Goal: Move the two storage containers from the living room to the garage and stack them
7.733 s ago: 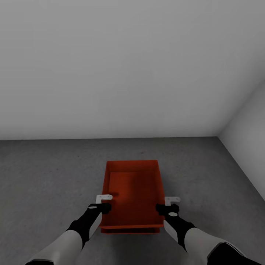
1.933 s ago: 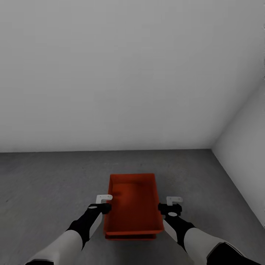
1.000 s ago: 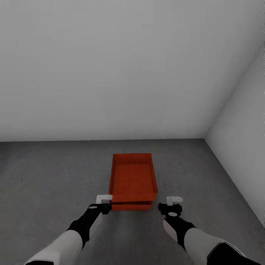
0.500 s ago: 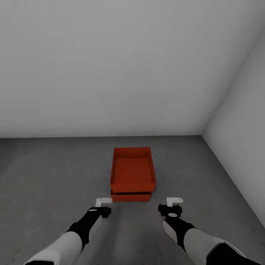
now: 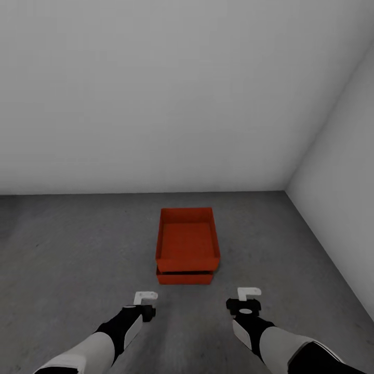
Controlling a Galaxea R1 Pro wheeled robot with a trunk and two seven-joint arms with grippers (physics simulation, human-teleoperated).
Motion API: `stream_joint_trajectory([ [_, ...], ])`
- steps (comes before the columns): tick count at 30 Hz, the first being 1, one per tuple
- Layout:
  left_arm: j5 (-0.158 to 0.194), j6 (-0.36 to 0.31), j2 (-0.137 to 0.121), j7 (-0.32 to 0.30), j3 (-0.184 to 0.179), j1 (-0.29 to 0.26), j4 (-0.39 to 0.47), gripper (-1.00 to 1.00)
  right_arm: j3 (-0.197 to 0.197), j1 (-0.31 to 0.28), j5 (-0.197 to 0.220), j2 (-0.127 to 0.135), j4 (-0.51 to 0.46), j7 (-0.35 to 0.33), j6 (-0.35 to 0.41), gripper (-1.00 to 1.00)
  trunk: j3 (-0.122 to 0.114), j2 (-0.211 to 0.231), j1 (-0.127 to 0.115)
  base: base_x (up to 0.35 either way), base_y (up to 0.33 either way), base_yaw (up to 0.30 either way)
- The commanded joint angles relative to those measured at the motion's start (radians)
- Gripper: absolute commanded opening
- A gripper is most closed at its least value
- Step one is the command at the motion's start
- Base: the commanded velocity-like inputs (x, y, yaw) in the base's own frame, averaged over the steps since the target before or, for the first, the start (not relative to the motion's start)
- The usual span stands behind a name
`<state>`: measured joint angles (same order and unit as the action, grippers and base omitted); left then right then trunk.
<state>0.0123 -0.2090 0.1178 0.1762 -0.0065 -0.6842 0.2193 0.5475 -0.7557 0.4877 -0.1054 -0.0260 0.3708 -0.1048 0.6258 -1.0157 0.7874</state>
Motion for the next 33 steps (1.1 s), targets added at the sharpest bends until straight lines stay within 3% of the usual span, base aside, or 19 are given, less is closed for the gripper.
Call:
stream_joint_trajectory([
  [1, 0.004, -0.006, -0.004, 0.003, -0.001, 0.000, -0.003, 1.00, 0.008, 0.000, 0.011, 0.000, 0.005, 0.001, -0.004, 1.00, 0.001, -0.001, 0.000, 0.000, 0.000, 0.000],
  [5, 0.025, -0.006, -0.025, 0.003, -0.001, 0.000, -0.040, 1.00, 0.008, 0.017, 0.010, 0.000, 0.015, -0.008, -0.003, 1.00, 0.001, -0.001, 0.000, 0.000, 0.000, 0.000],
  [10, 0.097, 0.025, -0.057, 0.002, -0.001, 0.000, -0.145, 1.00, 0.008, 0.113, 0.007, -0.001, 0.018, -0.030, -0.001, 1.00, 0.001, -0.001, 0.000, 0.000, 0.000, 0.000],
  [12, 0.103, 0.052, -0.059, 0.002, -0.002, 0.000, -0.179, 1.00, 0.008, 0.138, 0.006, -0.001, 0.018, -0.033, 0.000, 1.00, 0.001, -0.001, 0.000, 0.000, 0.000, 0.000],
  [20, 0.110, 0.094, -0.061, 0.002, -0.003, 0.053, -0.213, 1.00, 0.008, 0.261, 0.003, 0.000, 0.018, -0.038, -0.004, 1.00, 0.001, -0.001, 0.000, 0.000, 0.000, 0.000],
  [29, 0.110, 0.104, -0.061, 0.000, -0.003, 0.171, -0.215, 1.00, 0.008, 0.395, 0.001, 0.002, 0.020, -0.042, -0.007, 1.00, 0.001, -0.001, 0.000, 0.000, 0.000, 0.000],
  [31, 0.110, 0.120, -0.061, 0.000, -0.003, 0.191, -0.215, 1.00, 0.008, 0.410, 0.001, 0.002, 0.020, -0.059, -0.008, 1.00, 0.001, -0.001, 0.000, 0.000, 0.000, 0.000],
  [33, 0.110, 0.167, -0.061, -0.001, -0.003, 0.227, -0.215, 1.00, 0.008, 0.430, 0.001, 0.005, 0.026, -0.118, -0.007, 1.00, 0.001, -0.001, 0.000, 0.000, 0.000, 0.000],
])
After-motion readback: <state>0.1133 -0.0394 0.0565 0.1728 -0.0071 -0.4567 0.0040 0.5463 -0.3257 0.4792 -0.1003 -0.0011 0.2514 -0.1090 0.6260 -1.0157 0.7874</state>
